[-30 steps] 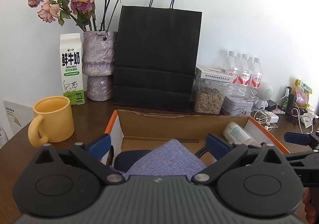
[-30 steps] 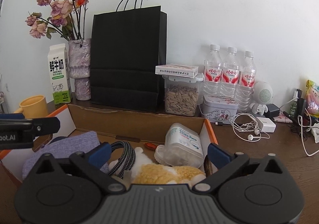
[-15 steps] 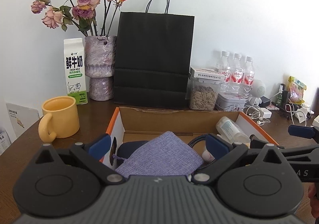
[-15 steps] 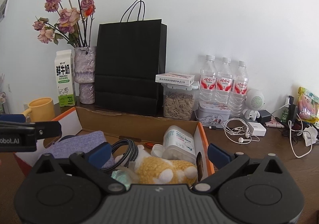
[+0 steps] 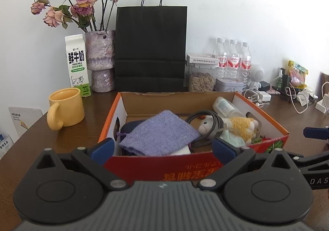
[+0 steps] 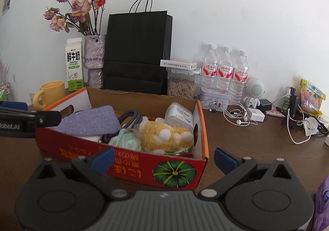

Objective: Organize objects
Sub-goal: 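Open both tools and withdraw them from the box over the table, then grasp a white bottle cap with the right tool while the left tool grasps the beige block, then carry the cap to the red box with the right tool while the left tool carries the block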

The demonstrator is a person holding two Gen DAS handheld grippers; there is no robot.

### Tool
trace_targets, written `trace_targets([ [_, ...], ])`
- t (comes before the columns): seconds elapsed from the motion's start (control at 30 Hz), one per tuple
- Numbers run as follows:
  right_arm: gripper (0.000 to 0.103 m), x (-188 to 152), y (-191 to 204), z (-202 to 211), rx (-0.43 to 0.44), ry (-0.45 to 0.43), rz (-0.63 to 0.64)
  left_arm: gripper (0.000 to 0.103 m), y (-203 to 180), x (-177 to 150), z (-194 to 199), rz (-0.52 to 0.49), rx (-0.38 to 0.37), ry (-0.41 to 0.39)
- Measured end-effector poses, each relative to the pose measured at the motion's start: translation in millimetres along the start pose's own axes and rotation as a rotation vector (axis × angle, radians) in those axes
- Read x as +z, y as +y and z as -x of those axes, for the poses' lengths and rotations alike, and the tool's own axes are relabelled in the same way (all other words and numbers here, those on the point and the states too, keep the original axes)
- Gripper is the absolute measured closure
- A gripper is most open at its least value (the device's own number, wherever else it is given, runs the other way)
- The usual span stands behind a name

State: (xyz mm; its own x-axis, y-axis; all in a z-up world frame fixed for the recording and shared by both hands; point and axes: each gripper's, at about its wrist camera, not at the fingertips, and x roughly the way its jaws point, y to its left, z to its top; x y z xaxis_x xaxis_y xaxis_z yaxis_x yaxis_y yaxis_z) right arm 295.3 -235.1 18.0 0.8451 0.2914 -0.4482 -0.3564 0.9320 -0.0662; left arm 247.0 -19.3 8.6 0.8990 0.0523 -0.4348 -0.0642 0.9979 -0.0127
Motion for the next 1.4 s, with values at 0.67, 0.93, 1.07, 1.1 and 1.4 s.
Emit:
trace_targets([
  [0.67,0.02,-61,-29,2,0.039,0.186,-0.038,0.0,-19,-48,10,-0.068,-0.047,0.148],
  [0.93,0.075,-63,-30,-3,0.093,0.178,-0.053,0.0,-36,-62,6,-0.105,-0.092,0.198],
  [1.07,0.075,-63,-28,-2,0.096,0.175,-0.044,0.0,-42,-67,1,-0.12,-0.105,0.207],
  [1.1,0.075,-64,-28,-2,0.096,0.175,-0.045,0.001,-43,-68,1,-0.123,-0.112,0.207],
  [1.4,0.075,-64,-27,-1,0.09,0.174,-0.043,0.071,-44,-70,4,-0.118,-0.183,0.215],
])
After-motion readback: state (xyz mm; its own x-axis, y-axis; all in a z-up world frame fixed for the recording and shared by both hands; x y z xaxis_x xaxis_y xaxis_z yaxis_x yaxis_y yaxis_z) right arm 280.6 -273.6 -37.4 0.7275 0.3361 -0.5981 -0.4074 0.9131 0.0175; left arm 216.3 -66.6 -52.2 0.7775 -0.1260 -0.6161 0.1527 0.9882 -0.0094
